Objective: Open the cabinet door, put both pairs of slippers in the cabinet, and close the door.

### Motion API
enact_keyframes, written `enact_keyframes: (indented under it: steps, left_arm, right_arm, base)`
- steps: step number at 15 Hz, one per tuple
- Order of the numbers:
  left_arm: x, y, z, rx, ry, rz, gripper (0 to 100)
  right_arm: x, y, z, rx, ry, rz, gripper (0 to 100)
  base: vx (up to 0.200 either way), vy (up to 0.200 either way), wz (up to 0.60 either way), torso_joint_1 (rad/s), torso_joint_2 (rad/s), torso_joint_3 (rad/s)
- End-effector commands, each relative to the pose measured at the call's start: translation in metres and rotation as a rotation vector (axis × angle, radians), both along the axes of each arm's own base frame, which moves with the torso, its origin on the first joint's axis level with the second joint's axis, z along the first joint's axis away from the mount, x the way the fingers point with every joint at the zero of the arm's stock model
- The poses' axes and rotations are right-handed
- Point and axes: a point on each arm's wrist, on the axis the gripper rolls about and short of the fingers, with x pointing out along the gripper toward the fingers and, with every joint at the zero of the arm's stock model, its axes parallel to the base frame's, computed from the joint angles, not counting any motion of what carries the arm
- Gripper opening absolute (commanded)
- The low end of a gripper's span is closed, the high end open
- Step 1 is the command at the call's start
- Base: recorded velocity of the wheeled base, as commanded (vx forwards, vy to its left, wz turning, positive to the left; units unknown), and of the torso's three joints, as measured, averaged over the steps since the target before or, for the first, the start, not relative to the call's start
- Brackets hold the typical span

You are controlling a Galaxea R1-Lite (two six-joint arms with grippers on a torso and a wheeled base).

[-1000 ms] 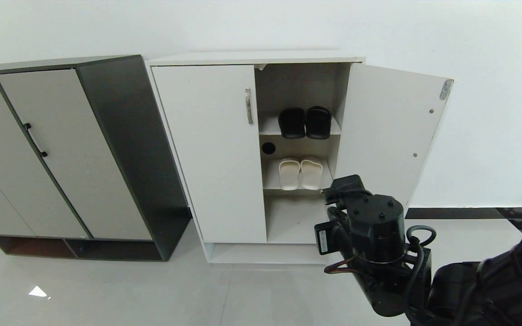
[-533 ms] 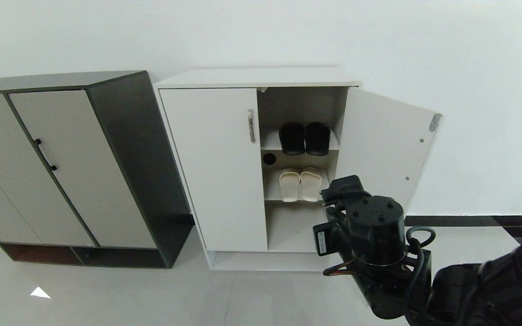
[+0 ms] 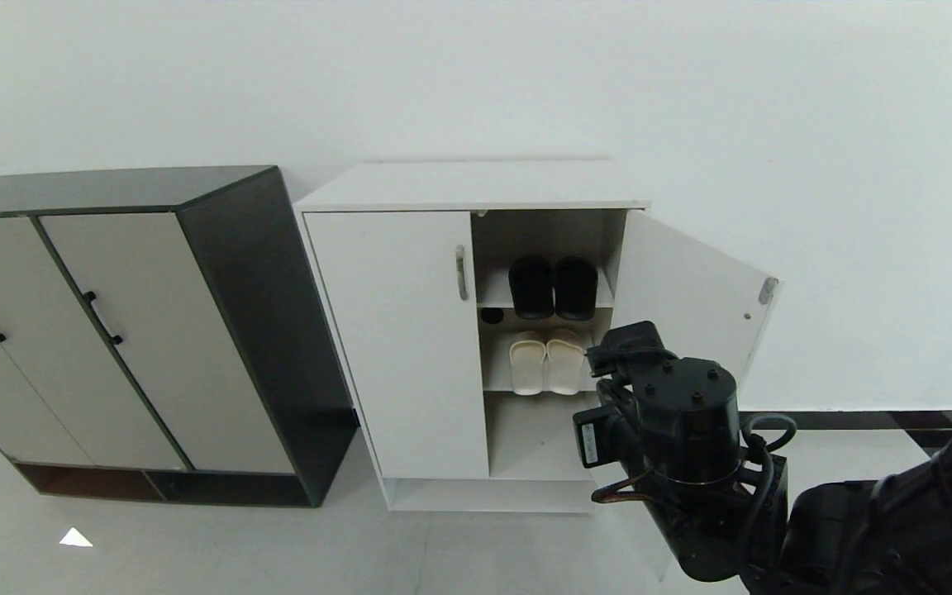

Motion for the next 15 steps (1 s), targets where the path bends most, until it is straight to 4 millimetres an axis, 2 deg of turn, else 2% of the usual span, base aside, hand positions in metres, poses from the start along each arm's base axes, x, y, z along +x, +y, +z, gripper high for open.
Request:
enact_keyframes:
  steps: [1, 15]
  left_arm:
    - [0.0001, 0.0, 0.0, 0.0, 0.001, 0.001, 0]
    - [0.0001, 0.0, 0.0, 0.0, 0.001, 0.0, 0]
  right_arm:
    - [0.0001, 0.0001, 0.0, 0.0, 0.0, 0.0, 0]
    - [0.0005, -0.0002, -0.001, -0.003, 0.003, 0.0, 0]
  base:
    - [0.0, 0.0, 0.0, 0.163, -0.49, -0.32]
    - [0.0, 0.0, 0.0, 0.217, -0.53, -0.316]
